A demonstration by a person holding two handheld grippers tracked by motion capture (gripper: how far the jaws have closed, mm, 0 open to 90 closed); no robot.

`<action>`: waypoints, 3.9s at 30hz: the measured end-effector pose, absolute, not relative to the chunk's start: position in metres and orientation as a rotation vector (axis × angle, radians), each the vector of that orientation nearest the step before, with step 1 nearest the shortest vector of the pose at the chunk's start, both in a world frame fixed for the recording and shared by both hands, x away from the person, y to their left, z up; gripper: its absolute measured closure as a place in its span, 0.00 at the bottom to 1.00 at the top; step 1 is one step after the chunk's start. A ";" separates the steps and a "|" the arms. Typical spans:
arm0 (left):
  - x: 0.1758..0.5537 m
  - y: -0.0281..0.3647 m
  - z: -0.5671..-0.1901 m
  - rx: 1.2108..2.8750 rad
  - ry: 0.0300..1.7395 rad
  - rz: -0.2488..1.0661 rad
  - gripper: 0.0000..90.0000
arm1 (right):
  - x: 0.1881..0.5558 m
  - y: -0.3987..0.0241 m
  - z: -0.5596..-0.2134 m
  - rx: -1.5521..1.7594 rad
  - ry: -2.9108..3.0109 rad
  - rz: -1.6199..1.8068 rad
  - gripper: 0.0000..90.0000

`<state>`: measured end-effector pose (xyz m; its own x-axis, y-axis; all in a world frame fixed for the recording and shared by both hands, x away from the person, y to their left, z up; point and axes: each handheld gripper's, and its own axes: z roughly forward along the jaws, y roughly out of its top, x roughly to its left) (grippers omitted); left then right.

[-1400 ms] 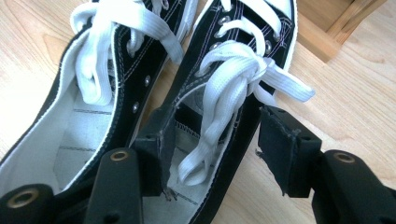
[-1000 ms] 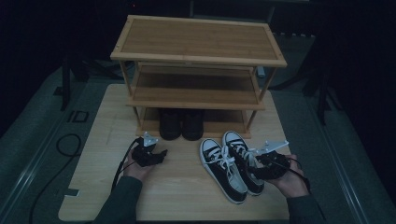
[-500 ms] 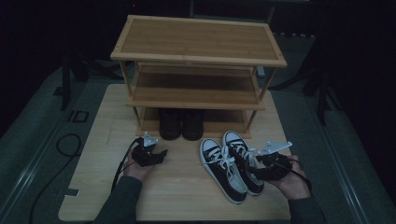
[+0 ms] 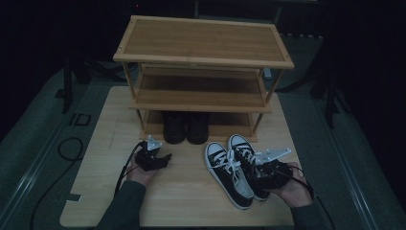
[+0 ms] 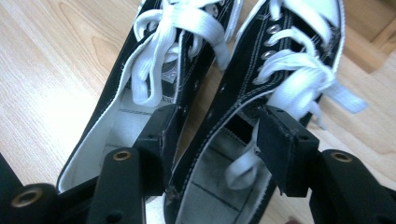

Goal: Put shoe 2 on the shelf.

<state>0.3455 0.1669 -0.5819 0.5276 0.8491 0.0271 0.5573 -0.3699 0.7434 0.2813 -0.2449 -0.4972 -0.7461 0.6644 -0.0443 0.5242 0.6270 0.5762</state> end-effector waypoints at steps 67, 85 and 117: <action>0.346 0.167 -0.582 2.075 1.137 0.539 0.44 | 0.315 -0.222 -0.519 1.139 2.635 0.772 0.95; 0.346 0.167 -0.582 2.074 1.136 0.539 0.44 | 0.321 -0.235 -0.495 1.034 2.677 0.829 0.95; 0.346 0.167 -0.582 2.074 1.137 0.539 0.44 | 0.333 -0.237 -0.453 0.866 2.697 0.822 0.95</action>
<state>0.3456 0.1667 -0.5819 0.5282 0.8487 0.0258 0.5571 -0.3694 0.7438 0.3330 -0.2369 -0.4529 -0.8107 0.5853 -0.0119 0.4791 0.6751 0.5610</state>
